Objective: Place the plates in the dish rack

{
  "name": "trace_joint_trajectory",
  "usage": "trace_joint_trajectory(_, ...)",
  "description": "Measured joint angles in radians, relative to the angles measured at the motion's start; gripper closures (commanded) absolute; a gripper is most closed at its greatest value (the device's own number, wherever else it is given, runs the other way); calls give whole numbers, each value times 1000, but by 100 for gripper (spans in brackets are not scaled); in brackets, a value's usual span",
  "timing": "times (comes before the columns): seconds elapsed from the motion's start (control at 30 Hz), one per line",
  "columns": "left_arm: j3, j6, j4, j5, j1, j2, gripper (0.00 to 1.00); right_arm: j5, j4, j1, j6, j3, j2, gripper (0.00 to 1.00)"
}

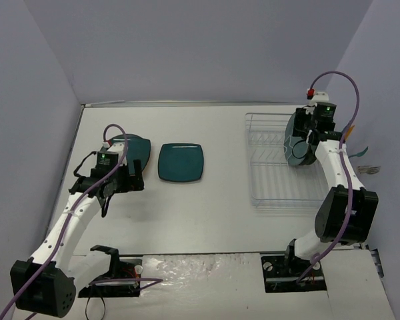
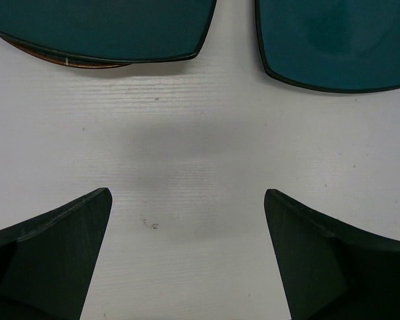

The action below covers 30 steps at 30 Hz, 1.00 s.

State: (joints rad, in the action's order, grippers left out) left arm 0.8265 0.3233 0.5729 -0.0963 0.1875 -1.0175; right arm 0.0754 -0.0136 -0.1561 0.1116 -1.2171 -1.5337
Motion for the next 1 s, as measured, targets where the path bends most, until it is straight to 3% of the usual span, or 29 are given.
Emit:
trace_joint_trajectory(0.1,0,15,2,-3,0,14,3,20,2,1,-28,0,34,17)
trace_joint_trajectory(0.27,1,61,5,-25,0,17,3,43,0,7,-69,0,134,6)
trace_joint_trajectory(0.53,5,148,-9,-81,0,-8,3,204,32,51,-232,27,341,0)
trace_joint_trajectory(0.7,19,192,-46,-109,0,-63,3,306,141,228,-416,167,388,0)
trace_joint_trajectory(1.0,21,233,-106,-135,0,-113,3,308,402,583,-735,375,149,1)
